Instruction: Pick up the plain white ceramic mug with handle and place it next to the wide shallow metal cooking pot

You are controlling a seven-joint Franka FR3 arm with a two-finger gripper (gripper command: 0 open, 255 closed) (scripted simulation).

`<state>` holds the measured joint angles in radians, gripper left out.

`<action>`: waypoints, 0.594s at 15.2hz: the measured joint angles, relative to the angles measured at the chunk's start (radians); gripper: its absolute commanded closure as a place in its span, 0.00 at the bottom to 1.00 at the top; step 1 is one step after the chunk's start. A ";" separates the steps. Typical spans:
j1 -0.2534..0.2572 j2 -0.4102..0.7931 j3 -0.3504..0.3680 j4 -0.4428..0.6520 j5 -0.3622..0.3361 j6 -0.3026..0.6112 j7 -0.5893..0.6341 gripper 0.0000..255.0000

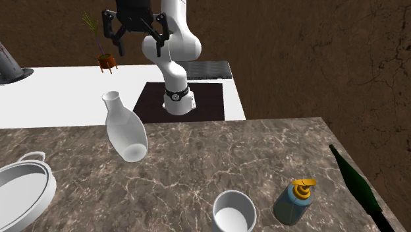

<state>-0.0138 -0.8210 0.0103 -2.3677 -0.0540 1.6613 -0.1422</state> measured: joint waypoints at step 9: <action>0.028 0.187 0.090 0.009 0.054 0.168 0.108 0.00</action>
<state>0.0140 -0.6341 0.1005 -2.3589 0.0000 1.8294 -0.0342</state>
